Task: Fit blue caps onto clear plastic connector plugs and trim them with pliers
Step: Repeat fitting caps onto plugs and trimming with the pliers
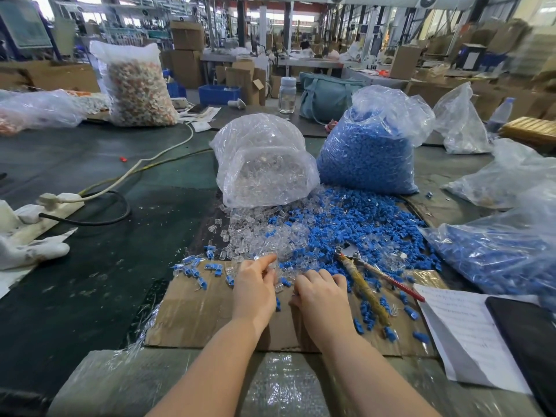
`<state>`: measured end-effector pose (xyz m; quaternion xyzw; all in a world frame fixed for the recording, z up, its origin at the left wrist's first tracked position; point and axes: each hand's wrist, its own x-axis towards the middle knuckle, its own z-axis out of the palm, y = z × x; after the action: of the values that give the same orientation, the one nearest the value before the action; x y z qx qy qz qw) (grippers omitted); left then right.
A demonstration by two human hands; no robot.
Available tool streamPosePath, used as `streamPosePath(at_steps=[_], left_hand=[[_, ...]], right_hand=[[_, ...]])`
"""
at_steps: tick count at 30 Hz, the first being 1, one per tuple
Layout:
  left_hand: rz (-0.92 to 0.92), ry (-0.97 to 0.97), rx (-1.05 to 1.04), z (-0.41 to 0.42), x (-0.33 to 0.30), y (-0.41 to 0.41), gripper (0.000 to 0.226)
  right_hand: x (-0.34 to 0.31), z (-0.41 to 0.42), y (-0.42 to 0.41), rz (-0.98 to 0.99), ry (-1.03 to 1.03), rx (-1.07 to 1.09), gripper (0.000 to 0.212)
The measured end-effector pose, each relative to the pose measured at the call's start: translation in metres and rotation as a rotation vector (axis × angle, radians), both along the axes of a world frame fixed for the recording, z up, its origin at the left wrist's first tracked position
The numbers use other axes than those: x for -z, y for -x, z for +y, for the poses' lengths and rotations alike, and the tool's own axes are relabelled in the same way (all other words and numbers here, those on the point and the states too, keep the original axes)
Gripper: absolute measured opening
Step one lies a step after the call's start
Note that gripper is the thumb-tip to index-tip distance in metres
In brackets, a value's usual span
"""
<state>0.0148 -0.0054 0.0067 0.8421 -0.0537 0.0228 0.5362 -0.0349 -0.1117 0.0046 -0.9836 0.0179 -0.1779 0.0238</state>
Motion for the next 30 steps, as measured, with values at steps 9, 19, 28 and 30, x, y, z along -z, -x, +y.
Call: streamPosePath(at_steps=[9,19,28,30], left_hand=[[0.136,0.239,0.026,-0.007,-0.005,0.007,0.016],[0.292,0.439,0.083,-0.009,-0.007,0.009,0.011],[0.329,0.462,-0.051,-0.016,-0.008,0.009,0.006],[0.331,0.467,-0.067,-0.016,-0.007,0.009,0.007]], right_hand=[[0.006,-0.014,-0.006,0.015,-0.223,-0.029,0.016],[-0.007,-0.018,-0.008,-0.033,-0.376,-0.069,0.014],[-0.01,-0.025,-0.008,-0.077,-0.748,0.051,0.009],[-0.013,-0.025,-0.008,-0.071,-0.909,0.08,0.016]])
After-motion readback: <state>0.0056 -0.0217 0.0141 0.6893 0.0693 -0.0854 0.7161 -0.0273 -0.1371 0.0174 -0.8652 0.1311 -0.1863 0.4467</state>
